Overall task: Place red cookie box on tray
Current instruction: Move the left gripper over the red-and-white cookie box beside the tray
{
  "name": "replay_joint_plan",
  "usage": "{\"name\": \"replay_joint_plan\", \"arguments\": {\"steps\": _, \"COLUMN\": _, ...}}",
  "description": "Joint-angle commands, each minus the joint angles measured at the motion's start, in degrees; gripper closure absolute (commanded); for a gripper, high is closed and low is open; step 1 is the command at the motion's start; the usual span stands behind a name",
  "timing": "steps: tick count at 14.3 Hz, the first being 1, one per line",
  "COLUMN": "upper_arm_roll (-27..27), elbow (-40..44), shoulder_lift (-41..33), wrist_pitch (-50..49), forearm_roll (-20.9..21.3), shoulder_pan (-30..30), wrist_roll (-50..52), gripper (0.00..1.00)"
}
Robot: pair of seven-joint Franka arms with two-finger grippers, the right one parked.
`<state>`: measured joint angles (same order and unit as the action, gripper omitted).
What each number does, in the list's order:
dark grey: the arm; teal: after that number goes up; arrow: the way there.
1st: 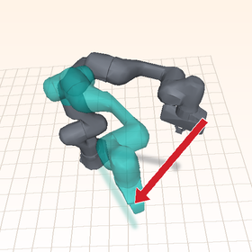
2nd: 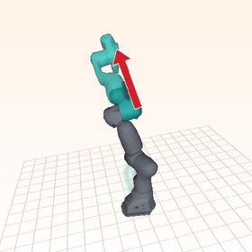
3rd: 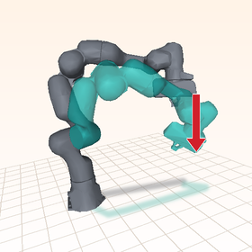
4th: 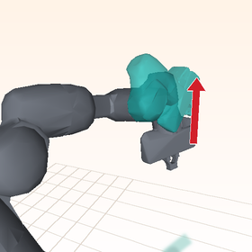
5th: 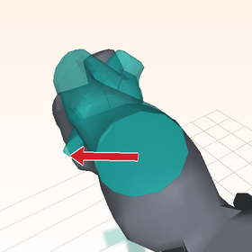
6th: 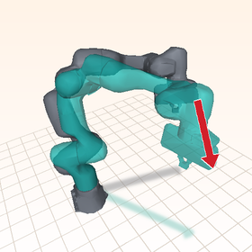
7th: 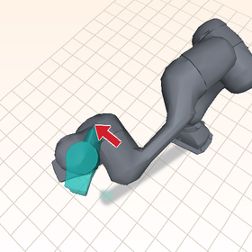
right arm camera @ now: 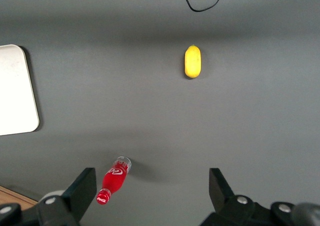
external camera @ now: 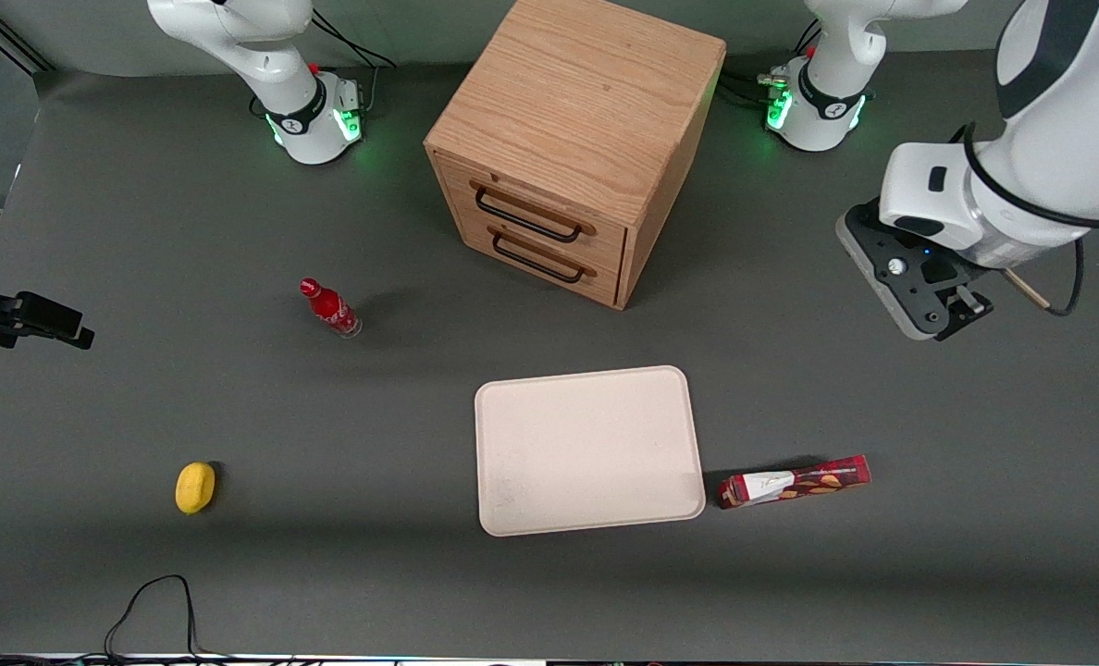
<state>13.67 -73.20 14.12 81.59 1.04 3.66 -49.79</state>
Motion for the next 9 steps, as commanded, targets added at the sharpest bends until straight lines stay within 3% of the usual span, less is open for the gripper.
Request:
{"name": "replay_joint_plan", "arguments": {"steps": 1, "upper_arm_roll": 0.4, "elbow": 2.4, "shoulder_lift": 2.5, "wrist_pitch": 1.6, "forearm_roll": -0.2, "shoulder_pan": -0.1, "wrist_roll": -12.3, "gripper": 0.0}}
{"name": "replay_joint_plan", "arguments": {"steps": 6, "upper_arm_roll": 0.2, "elbow": 1.9, "shoulder_lift": 10.2, "wrist_pitch": 9.4, "forearm_roll": 1.1, "shoulder_pan": -0.1, "wrist_roll": -18.9, "gripper": 0.0}}
{"name": "replay_joint_plan", "arguments": {"steps": 9, "upper_arm_roll": 0.1, "elbow": 1.1, "shoulder_lift": 15.5, "wrist_pitch": 15.1, "forearm_roll": 4.7, "shoulder_pan": -0.1, "wrist_roll": -18.9, "gripper": 0.0}}
